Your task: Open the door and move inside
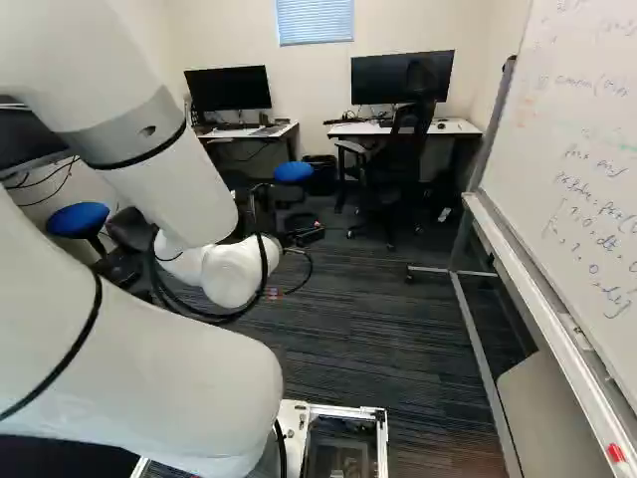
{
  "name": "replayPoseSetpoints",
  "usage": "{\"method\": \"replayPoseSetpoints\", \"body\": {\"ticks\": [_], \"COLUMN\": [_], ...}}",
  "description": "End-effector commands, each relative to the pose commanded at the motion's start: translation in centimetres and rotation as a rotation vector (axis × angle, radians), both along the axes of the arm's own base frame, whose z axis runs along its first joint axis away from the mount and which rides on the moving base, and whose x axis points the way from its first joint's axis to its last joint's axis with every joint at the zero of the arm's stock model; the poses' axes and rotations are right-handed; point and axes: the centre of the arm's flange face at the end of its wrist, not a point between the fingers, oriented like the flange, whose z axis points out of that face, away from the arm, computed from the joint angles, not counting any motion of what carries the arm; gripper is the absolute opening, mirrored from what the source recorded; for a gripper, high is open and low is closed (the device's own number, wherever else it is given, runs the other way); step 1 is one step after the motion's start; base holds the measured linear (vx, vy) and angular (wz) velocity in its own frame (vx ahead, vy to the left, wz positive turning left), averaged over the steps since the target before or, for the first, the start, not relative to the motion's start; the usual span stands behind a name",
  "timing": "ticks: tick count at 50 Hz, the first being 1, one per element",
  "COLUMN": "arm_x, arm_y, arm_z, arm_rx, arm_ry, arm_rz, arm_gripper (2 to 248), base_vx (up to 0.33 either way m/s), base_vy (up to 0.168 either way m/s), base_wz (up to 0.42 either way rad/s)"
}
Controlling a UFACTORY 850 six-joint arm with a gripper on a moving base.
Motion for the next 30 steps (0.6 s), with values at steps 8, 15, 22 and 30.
{"method": "replayPoseSetpoints", "body": {"ticks": [8, 15, 22, 30], "arm_x": [0.0, 0.0, 0.0, 0.0], "arm_y": [0.0, 0.0, 0.0, 0.0], "arm_z": [0.0, 0.0, 0.0, 0.0], "arm_rx": [0.0, 0.0, 0.0, 0.0], "arm_ry": [0.0, 0.0, 0.0, 0.0], "arm_rz": [0.0, 0.0, 0.0, 0.0], "arm_gripper": [247, 247, 247, 247], "base_vx": [0.196, 0.197, 0.203, 0.198], "base_vy": [0.035, 0.032, 0.035, 0.038], "base_wz": [0.154, 0.153, 0.151, 0.15]}}
